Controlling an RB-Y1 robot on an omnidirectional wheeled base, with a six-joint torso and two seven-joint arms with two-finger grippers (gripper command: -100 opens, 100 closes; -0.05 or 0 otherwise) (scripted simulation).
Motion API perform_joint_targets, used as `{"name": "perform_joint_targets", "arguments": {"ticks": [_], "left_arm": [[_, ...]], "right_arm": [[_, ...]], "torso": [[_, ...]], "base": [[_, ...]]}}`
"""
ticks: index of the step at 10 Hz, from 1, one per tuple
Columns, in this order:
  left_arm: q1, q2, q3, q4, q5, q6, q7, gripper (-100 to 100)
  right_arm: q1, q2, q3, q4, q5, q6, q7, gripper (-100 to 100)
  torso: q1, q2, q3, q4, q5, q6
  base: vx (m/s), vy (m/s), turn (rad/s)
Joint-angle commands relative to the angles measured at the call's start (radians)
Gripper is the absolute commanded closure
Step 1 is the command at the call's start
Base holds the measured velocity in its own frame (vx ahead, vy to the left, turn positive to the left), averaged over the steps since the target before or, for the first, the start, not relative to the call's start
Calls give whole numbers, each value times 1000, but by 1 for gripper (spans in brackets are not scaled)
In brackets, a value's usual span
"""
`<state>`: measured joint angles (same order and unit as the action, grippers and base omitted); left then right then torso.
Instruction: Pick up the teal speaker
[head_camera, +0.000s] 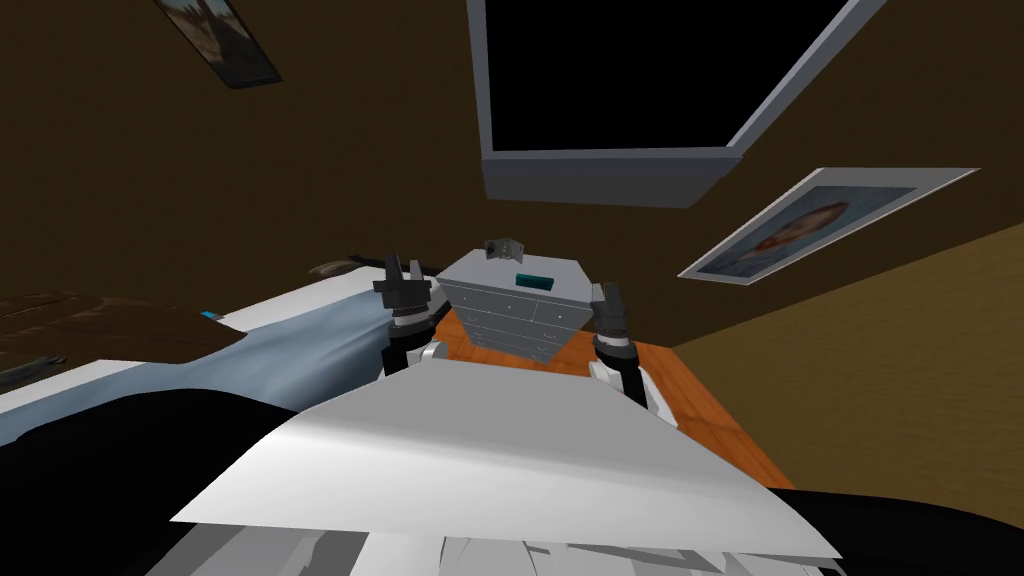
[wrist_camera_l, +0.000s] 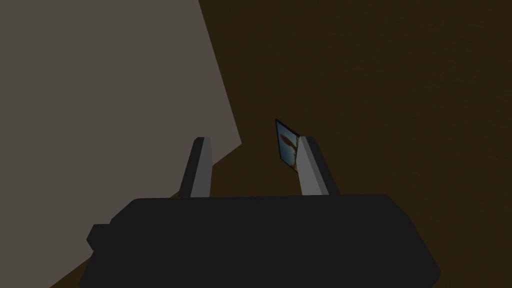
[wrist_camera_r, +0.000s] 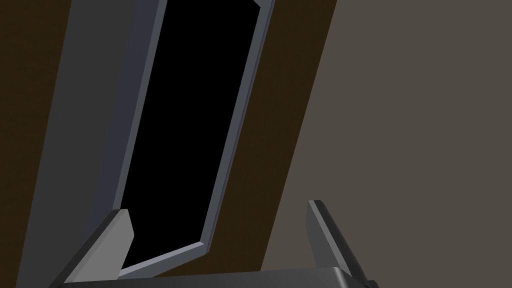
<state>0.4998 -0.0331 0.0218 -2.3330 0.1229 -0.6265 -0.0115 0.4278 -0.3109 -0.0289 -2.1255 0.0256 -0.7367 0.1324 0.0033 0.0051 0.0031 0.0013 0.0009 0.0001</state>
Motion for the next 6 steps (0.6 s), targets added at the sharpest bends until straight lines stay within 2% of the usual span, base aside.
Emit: {"name": "perform_joint_targets", "arguments": {"ticks": [1,6], "left_arm": [[0,0,0,0,0,0,0,0],[0,0,0,0,0,0,0,0]], "right_arm": [[-12,-50,-12,21,23,-17,-8,-100],[-31,-193,-35,64,68,-47,-22,-100]], "torso": [[0,0,0,0,0,0],[1,0,0,0,0,0]], "base": [[-93,60,40],[-80,65,33]]}}
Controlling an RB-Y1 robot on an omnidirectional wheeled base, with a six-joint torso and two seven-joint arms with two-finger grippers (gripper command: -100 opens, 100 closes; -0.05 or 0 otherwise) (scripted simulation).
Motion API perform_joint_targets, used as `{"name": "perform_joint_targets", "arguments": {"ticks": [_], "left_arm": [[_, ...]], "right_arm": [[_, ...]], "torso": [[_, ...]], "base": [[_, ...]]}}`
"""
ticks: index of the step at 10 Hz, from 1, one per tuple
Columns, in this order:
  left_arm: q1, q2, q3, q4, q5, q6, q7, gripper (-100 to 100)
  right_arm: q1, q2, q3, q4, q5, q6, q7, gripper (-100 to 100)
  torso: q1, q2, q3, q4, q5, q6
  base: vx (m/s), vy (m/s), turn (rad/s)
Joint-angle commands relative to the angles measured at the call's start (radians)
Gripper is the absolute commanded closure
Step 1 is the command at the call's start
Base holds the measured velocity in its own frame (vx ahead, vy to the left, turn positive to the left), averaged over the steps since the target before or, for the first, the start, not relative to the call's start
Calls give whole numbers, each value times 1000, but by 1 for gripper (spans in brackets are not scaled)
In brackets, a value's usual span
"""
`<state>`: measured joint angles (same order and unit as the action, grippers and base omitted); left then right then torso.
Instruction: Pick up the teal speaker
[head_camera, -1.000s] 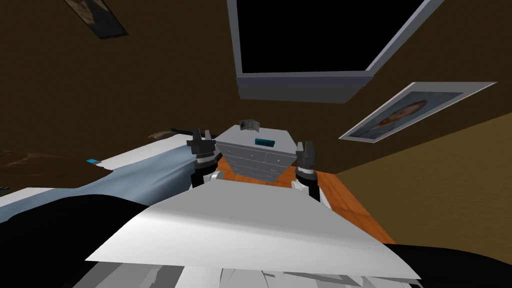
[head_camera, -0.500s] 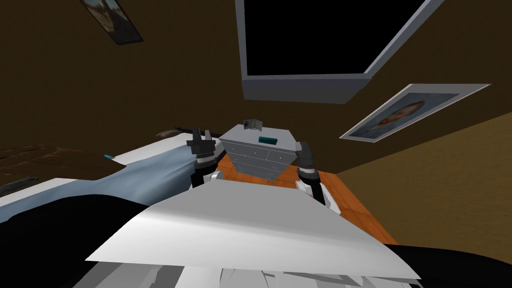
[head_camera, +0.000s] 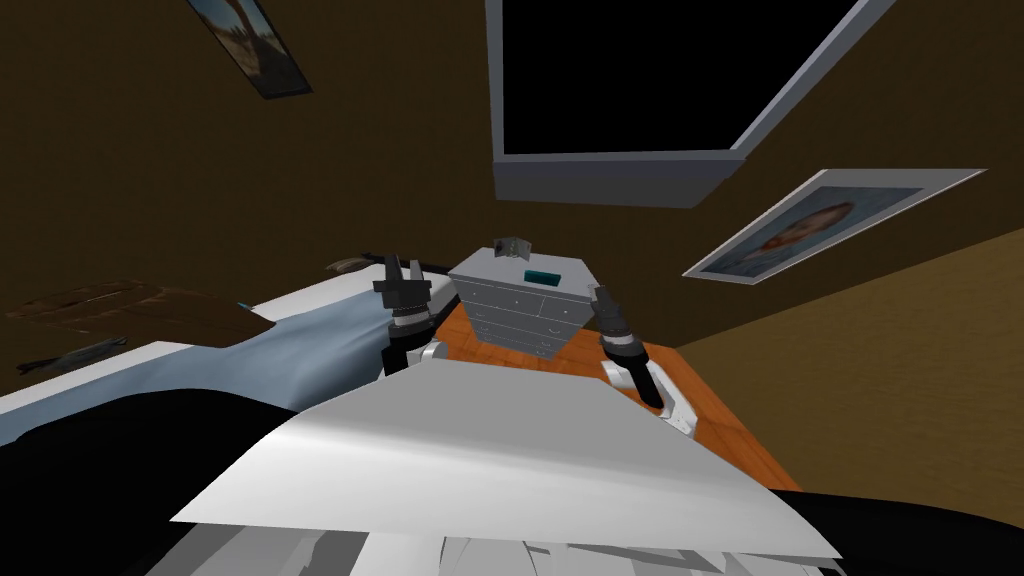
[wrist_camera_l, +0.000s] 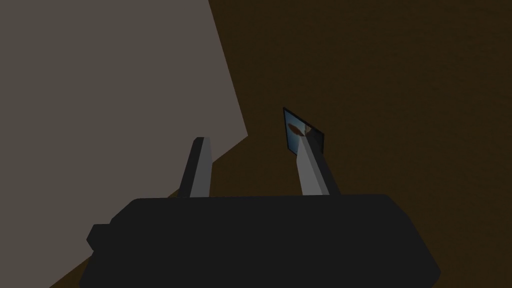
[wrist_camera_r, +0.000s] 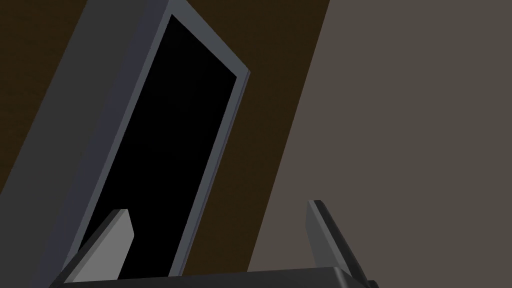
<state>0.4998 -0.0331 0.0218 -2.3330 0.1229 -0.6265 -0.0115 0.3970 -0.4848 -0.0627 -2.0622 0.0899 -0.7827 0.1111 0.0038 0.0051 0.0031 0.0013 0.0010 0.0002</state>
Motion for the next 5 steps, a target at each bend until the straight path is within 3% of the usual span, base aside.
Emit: {"name": "perform_joint_targets", "arguments": {"ticks": [1,5], "left_arm": [[0,0,0,0,0,0,0,0],[0,0,0,0,0,0,0,0]], "right_arm": [[-9,-50,-15,24,28,-17,-9,-100],[-16,-154,-30,48,53,-32,-18,-100]], "torso": [[0,0,0,0,0,0],[0,-2,-1,0,0,0]], "base": [[-82,76,53],[-45,57,20]]}}
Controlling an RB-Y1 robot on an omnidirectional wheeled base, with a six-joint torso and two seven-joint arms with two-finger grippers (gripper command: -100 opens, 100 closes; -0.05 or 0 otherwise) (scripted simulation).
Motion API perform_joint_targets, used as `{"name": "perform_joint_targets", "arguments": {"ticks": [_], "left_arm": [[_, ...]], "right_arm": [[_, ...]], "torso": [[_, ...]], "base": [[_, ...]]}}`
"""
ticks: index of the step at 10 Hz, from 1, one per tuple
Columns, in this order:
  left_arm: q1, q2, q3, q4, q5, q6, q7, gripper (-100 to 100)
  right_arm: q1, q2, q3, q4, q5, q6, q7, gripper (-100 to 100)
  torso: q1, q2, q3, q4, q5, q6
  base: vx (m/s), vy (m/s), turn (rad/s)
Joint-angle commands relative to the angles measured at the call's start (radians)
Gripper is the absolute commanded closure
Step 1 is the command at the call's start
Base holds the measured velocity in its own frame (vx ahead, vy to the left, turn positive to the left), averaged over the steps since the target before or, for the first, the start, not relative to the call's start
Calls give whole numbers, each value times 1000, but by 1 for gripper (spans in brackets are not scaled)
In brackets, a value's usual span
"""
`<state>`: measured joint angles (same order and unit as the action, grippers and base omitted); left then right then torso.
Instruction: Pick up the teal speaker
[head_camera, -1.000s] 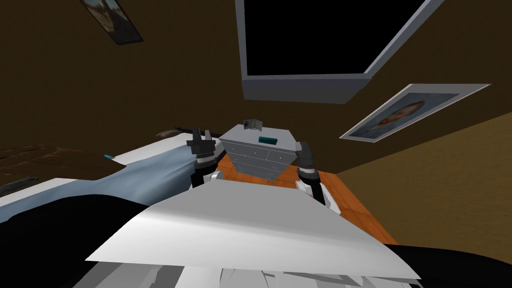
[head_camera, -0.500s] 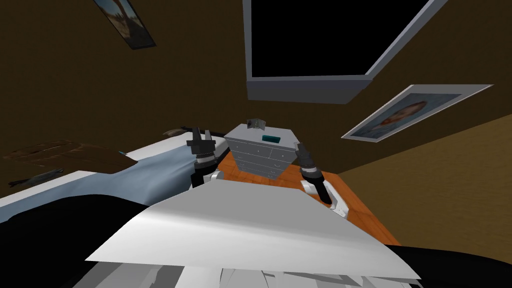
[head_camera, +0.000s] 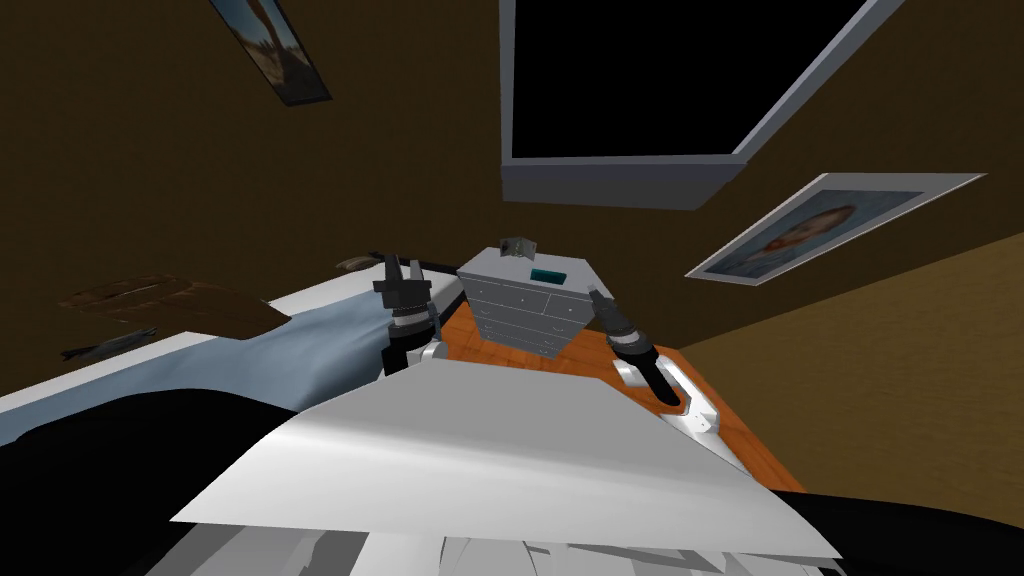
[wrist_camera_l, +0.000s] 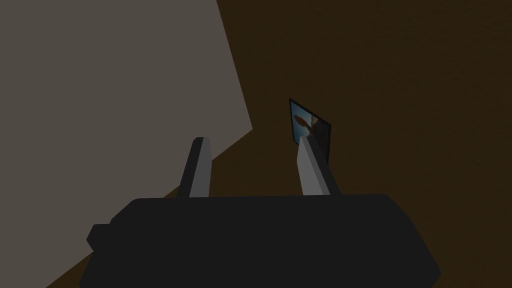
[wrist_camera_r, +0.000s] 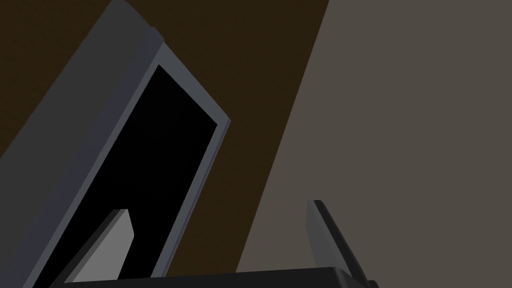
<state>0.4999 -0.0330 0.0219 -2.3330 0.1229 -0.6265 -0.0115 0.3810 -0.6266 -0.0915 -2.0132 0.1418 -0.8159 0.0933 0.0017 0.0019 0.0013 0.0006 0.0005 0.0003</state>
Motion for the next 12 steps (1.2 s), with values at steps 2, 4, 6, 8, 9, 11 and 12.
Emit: {"name": "perform_joint_targets", "arguments": {"ticks": [2,4,6,8,9,11,12], "left_arm": [[0,0,0,0,0,0,0,0],[0,0,0,0,0,0,0,0],[0,0,0,0,0,0,0,0],[0,0,0,0,0,0,0,0],[0,0,0,0,0,0,0,0],[0,0,0,0,0,0,0,0],[0,0,0,0,0,0,0,0]], "right_arm": [[-5,-79,-16,25,27,-15,-10,-100],[-8,-139,-32,51,53,-31,-20,-100],[-8,-193,-48,77,80,-46,-31,-100],[-8,-233,-48,77,80,-46,-31,-100],[-5,-273,-64,103,108,-62,-42,-100],[0,-334,-79,129,136,-78,-53,-100],[0,-364,-79,129,136,-78,-53,-100]], "torso": [[1,0,0,0,0,0],[3,0,0,0,0,0],[0,-1,0,0,0,0],[1,-1,-1,0,0,0],[0,-1,-1,0,0,0],[1,-1,-1,0,0,0],[2,-1,-1,0,0,0]], "base": [[-30,51,36],[-25,74,37],[-17,37,18],[-13,38,10],[-18,47,46],[-11,57,31],[-3,70,16]]}}
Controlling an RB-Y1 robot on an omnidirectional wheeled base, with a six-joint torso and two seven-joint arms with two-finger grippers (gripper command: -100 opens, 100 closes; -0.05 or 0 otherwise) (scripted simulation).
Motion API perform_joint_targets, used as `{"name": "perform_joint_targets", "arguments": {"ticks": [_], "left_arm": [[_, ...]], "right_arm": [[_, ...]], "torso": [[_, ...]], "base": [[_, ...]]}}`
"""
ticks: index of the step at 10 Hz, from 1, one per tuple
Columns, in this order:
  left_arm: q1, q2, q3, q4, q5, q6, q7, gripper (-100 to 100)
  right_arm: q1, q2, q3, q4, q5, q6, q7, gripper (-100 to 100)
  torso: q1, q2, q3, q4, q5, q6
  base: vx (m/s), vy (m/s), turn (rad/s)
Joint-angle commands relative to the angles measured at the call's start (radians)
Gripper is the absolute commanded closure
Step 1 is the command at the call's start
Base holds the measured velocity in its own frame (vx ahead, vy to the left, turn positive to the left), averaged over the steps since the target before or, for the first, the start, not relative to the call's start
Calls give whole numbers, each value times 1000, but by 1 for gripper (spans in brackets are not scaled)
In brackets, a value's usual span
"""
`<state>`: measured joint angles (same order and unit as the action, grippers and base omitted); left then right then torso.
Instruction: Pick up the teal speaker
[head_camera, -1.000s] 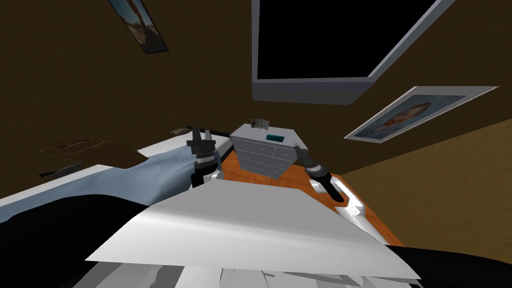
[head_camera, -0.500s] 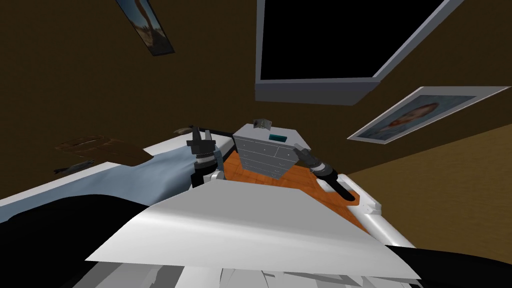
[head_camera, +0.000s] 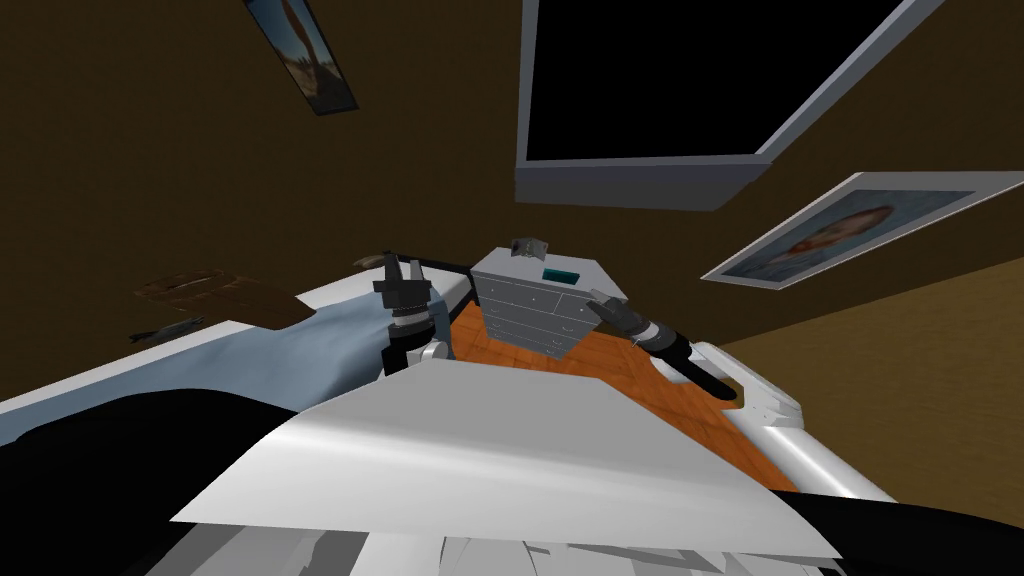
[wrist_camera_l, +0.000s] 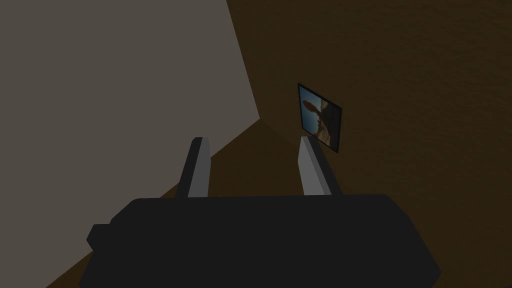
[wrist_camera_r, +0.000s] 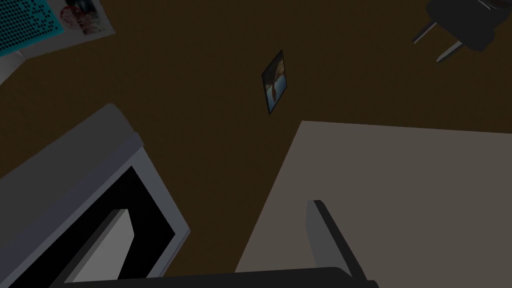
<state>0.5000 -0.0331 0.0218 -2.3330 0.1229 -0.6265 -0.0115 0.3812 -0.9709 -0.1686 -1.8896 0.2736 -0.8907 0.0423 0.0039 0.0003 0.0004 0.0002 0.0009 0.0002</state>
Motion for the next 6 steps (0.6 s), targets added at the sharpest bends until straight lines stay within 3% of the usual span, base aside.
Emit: {"name": "perform_joint_targets", "arguments": {"ticks": [1,2,6], "left_arm": [[0,0,0,0,0,0,0,0],[0,0,0,0,0,0,0,0],[0,0,0,0,0,0,0,0]], "right_arm": [[0,-46,-2,5,4,-3,-2,-100],[7,-78,-18,31,31,-19,-14,-100],[17,-194,-35,57,59,-34,-26,-100]], "torso": [[0,0,0,0,0,0],[-2,0,0,0,0,0],[-2,-1,-1,0,-1,0]], "base": [[2,37,-7],[3,48,29],[7,42,17]]}}
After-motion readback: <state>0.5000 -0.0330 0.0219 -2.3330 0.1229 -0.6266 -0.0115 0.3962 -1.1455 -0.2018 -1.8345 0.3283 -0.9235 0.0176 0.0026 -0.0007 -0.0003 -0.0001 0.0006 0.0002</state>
